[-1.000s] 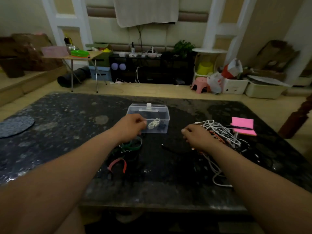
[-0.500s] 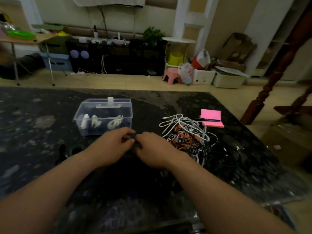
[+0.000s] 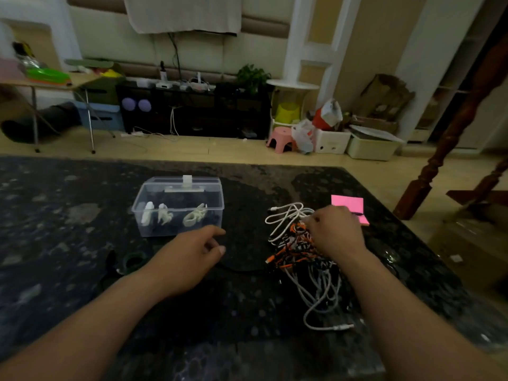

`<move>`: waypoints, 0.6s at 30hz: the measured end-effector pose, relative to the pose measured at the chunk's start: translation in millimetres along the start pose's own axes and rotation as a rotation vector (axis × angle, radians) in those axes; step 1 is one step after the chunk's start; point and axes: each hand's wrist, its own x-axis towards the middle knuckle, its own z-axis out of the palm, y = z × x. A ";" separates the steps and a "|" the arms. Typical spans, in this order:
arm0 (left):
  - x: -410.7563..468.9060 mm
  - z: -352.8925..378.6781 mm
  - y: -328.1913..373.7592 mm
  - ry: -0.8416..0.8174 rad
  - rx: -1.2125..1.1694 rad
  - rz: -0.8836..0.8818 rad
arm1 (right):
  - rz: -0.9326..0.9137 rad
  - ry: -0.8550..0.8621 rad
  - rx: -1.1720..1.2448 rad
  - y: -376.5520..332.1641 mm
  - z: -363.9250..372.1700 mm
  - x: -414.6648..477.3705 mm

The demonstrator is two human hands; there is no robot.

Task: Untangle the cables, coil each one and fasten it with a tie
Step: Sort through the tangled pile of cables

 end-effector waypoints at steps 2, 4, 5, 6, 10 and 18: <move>-3.1 -0.3 2.4 -0.010 0.003 0.026 | 0.072 0.113 0.245 6.9 -8.4 8.0; -3.7 0.1 1.4 -0.001 0.007 0.044 | 0.195 0.226 0.624 11.1 -23.2 14.3; -3.1 1.0 -0.9 0.007 0.005 0.051 | 0.232 0.301 0.775 10.2 -32.5 14.6; -2.3 1.8 -2.6 0.017 -0.005 0.056 | 0.230 0.383 0.866 6.8 -41.7 12.1; 0.3 5.1 0.3 0.231 -0.100 0.138 | -0.153 0.354 0.838 -46.5 -71.3 -19.7; -2.7 0.1 21.4 0.176 -0.266 0.146 | -0.642 -0.100 0.491 -100.3 -52.9 -50.8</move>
